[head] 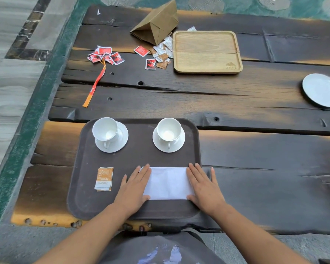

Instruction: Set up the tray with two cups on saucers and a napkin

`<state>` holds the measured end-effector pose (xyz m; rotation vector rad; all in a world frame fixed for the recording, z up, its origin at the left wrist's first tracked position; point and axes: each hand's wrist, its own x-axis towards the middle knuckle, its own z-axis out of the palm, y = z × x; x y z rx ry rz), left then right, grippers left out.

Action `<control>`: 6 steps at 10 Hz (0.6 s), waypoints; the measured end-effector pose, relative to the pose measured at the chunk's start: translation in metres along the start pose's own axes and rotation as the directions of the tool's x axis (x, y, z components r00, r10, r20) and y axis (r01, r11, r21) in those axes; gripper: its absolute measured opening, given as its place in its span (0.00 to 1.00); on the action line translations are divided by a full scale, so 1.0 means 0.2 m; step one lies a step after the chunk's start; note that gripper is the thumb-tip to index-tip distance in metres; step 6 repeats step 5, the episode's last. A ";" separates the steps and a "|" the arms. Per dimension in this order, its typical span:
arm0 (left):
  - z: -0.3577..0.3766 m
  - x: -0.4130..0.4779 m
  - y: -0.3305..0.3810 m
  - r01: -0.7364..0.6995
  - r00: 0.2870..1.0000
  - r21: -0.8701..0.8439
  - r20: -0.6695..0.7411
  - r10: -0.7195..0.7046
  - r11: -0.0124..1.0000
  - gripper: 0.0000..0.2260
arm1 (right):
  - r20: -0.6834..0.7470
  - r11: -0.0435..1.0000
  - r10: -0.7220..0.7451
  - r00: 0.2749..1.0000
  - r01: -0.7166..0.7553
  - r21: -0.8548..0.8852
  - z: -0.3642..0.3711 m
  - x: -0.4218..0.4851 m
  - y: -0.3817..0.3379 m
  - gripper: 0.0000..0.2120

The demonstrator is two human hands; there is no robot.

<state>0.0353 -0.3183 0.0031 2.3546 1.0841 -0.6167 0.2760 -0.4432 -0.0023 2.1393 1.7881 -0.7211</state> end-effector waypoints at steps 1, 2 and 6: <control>-0.03 0.01 0.01 -0.007 1.000 -0.011 0.021 0.007 1.000 0.39 | 0.007 1.000 -0.004 1.000 0.004 0.008 -0.03 0.00 -0.01 0.43; -0.09 0.03 -0.01 -0.017 0.997 -0.083 0.078 0.023 0.996 0.37 | -0.002 0.999 0.002 1.000 -0.001 0.053 -0.08 0.02 -0.02 0.39; -0.51 0.13 -0.08 -0.013 0.999 -0.261 -0.054 -0.001 0.965 0.26 | -0.252 0.981 0.099 0.963 -0.052 0.188 -0.48 0.10 -0.04 0.16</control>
